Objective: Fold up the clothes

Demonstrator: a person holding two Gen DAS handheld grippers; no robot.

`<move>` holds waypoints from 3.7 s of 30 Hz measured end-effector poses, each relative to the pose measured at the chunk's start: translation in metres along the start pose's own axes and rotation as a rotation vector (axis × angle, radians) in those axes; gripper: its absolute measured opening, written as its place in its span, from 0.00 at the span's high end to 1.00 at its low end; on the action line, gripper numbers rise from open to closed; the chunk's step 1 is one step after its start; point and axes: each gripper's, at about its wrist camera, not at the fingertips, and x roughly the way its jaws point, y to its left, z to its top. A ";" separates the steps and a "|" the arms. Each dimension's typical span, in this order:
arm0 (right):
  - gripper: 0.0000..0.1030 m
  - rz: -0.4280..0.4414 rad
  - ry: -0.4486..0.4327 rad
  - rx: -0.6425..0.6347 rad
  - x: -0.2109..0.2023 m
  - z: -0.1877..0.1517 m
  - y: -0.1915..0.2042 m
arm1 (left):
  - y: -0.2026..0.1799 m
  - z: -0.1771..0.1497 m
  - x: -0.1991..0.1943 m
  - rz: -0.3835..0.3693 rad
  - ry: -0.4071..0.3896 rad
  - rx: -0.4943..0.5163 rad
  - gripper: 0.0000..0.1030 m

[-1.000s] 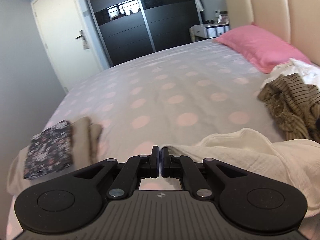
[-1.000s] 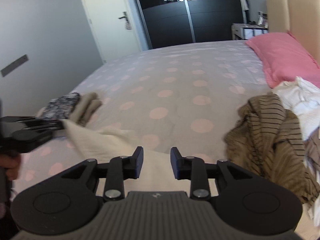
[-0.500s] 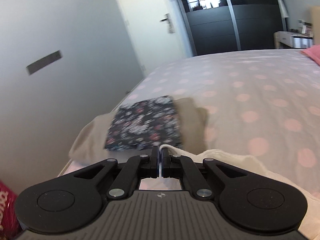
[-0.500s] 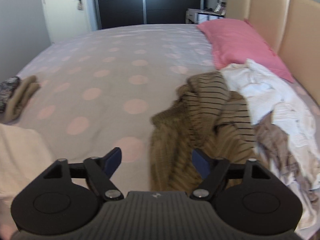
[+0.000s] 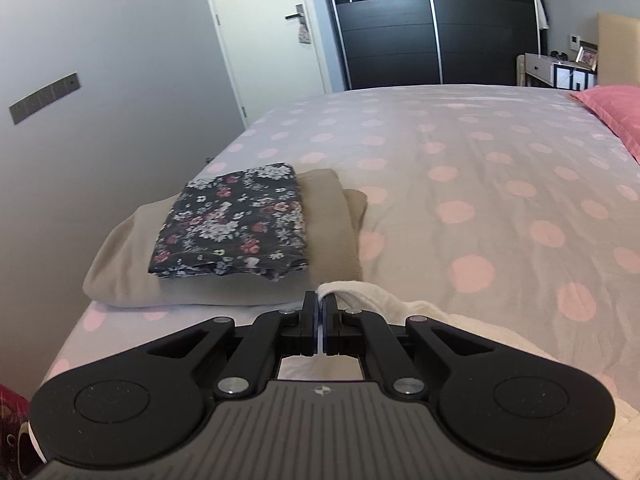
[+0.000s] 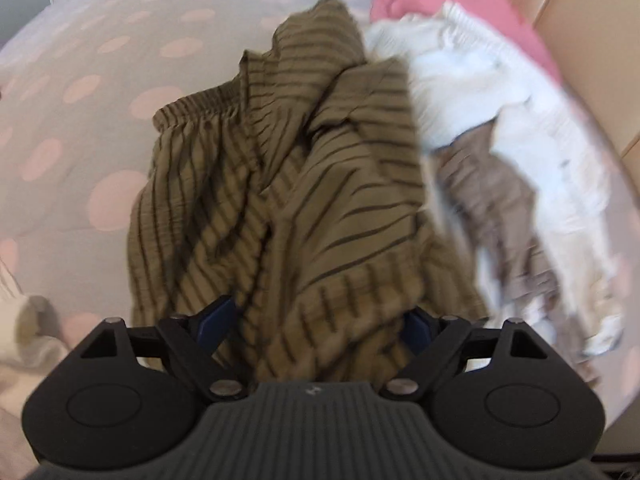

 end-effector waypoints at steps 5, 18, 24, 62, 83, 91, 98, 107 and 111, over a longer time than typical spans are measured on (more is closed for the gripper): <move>0.23 -0.112 0.033 -0.082 0.036 0.007 0.025 | -0.008 -0.002 0.005 -0.006 0.014 0.012 1.00; 0.91 -0.248 -0.013 0.002 0.007 0.026 -0.003 | -0.014 -0.005 0.009 -0.003 0.035 0.030 1.00; 0.92 -0.429 -0.104 0.012 -0.051 0.072 -0.044 | -0.014 -0.006 0.011 0.006 0.041 0.032 1.00; 0.15 0.061 0.030 -0.341 -0.069 0.071 0.024 | -0.024 -0.005 0.015 0.011 0.054 0.039 1.00; 0.94 -0.275 0.055 -0.519 -0.016 0.018 0.067 | -0.014 -0.006 0.011 0.002 0.051 0.010 1.00; 0.95 -0.519 -0.075 -0.295 -0.077 0.101 -0.032 | -0.017 -0.005 0.012 0.006 0.056 0.017 1.00; 0.96 -0.802 -0.185 -0.101 -0.129 0.168 -0.133 | -0.020 -0.005 0.015 0.014 0.062 0.022 1.00; 0.95 -1.032 -0.179 0.145 -0.158 0.186 -0.210 | -0.026 -0.004 0.020 0.016 0.068 0.041 1.00; 0.71 -0.901 -0.107 0.170 -0.145 0.161 -0.214 | -0.027 -0.004 0.022 0.019 0.070 0.041 1.00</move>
